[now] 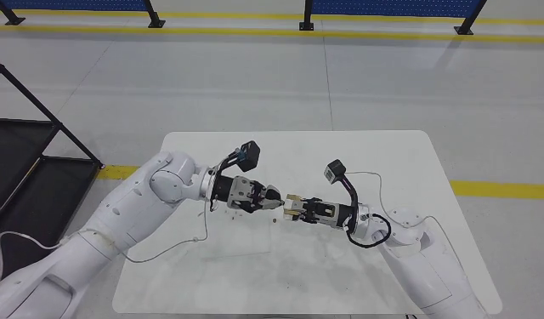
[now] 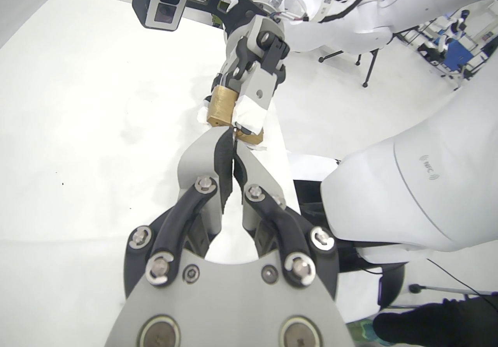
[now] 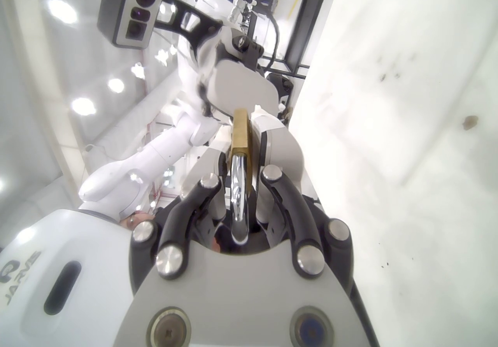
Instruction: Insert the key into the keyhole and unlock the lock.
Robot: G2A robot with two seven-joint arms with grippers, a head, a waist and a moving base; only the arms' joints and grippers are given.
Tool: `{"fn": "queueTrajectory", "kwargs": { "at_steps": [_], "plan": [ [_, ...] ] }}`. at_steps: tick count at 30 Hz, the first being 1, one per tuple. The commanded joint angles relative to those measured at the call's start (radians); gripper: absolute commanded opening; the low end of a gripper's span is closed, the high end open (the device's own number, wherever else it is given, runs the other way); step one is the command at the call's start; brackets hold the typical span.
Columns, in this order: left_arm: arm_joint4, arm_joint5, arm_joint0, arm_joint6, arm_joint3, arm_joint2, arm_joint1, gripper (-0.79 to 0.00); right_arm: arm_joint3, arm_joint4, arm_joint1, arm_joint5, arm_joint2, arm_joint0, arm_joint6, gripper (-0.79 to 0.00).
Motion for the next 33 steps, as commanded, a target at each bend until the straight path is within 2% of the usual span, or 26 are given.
{"fn": "queueTrajectory", "kwargs": {
  "at_steps": [1,8,15,22,33],
  "plan": [
    [0.028,0.0,0.001,0.029,-0.004,0.004,0.003,-0.785,0.0,0.0,0.0,0.0,0.0,0.0,0.0,-0.785],
    [0.136,0.0,-0.001,0.144,-0.017,0.028,0.018,-0.785,0.0,0.0,0.0,0.0,0.0,0.0,0.0,-0.785],
    [0.286,0.0,-0.009,0.321,-0.019,0.066,0.041,-0.785,0.0,0.0,0.0,0.0,0.0,0.0,0.0,-0.785],
    [0.424,0.0,-0.033,0.523,-0.016,0.131,0.07,-0.785,0.0,0.0,0.0,0.0,0.0,0.0,0.0,-0.785],
    [0.59,0.0,-0.111,0.801,0.008,0.268,0.112,-0.785,0.0,0.0,0.0,0.0,0.0,0.0,0.0,-0.785]
  ]
}}
